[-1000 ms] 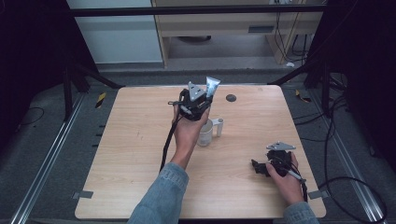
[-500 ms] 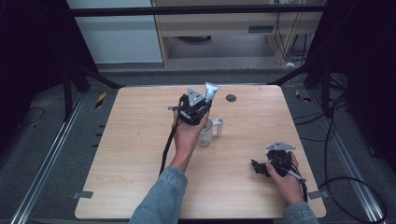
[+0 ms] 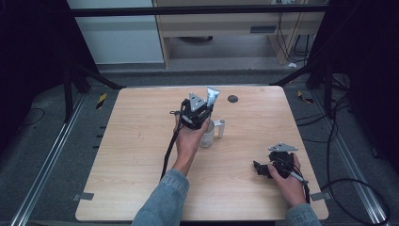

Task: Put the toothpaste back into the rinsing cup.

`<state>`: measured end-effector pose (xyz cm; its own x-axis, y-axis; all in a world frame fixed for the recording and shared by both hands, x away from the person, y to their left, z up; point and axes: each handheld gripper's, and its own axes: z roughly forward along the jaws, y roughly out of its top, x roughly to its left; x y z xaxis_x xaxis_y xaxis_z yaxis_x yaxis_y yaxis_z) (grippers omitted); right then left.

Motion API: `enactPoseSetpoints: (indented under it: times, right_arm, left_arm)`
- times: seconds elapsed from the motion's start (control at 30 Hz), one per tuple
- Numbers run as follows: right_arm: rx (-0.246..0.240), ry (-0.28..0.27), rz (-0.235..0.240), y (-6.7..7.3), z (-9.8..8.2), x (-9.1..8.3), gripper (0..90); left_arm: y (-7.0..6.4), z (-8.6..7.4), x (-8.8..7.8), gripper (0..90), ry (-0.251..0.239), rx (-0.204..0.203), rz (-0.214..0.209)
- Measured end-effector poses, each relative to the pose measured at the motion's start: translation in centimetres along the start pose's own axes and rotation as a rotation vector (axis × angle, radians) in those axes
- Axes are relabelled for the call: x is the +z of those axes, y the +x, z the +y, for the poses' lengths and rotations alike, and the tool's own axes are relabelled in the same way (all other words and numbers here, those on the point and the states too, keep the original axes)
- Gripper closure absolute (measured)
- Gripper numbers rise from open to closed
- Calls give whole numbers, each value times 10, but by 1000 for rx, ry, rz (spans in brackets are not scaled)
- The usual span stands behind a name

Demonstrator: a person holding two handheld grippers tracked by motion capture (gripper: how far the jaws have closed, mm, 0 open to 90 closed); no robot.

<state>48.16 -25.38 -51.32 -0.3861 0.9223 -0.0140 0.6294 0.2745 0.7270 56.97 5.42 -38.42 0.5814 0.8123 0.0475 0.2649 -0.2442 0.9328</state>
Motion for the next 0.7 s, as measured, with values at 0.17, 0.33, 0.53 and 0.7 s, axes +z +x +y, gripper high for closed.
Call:
enactPoseSetpoints:
  times: [0.17,0.33,0.53,0.7]
  right_arm:
    - [9,3,3,0,0,0,5]
    - [8,3,3,0,0,0,5]
    - [2,1,1,0,0,0,5]
    - [-2,0,-1,0,0,0,5]
  left_arm:
    - [-1,-4,1,777,1,2,-2]
    - [-2,-5,2,777,-5,2,-2]
    - [-4,-9,4,777,1,8,-8]
    - [-4,-12,5,777,3,7,-9]
